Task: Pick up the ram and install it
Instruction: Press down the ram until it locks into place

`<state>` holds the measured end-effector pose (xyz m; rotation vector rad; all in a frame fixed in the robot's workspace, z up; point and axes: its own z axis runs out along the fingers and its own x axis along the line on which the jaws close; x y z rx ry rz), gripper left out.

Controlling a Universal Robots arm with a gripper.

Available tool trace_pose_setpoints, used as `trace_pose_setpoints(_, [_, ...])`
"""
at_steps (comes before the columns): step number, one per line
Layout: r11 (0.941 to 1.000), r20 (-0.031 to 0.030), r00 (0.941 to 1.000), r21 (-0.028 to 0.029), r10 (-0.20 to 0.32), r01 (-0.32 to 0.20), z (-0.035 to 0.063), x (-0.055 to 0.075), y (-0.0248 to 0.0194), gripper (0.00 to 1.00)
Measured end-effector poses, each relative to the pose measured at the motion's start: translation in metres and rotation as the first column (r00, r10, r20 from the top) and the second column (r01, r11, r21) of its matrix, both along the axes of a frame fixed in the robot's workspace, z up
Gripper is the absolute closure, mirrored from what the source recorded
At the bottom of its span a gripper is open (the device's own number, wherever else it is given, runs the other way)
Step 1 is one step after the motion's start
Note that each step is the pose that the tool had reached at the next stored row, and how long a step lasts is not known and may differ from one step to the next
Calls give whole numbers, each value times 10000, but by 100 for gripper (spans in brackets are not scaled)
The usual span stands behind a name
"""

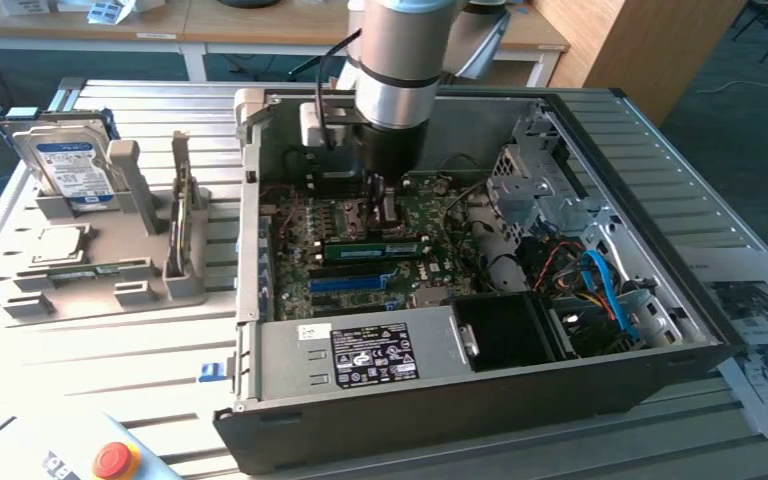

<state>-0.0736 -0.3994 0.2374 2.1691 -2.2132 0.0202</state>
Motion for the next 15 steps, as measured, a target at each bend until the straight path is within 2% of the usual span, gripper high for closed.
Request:
trace_pose_setpoints(9, [10000,23,10000,2,-13,13,-4,-282,3,90])
trace_pose_setpoints(15, [10000,24,10000,1,-12,12,-3,-309,3,90])
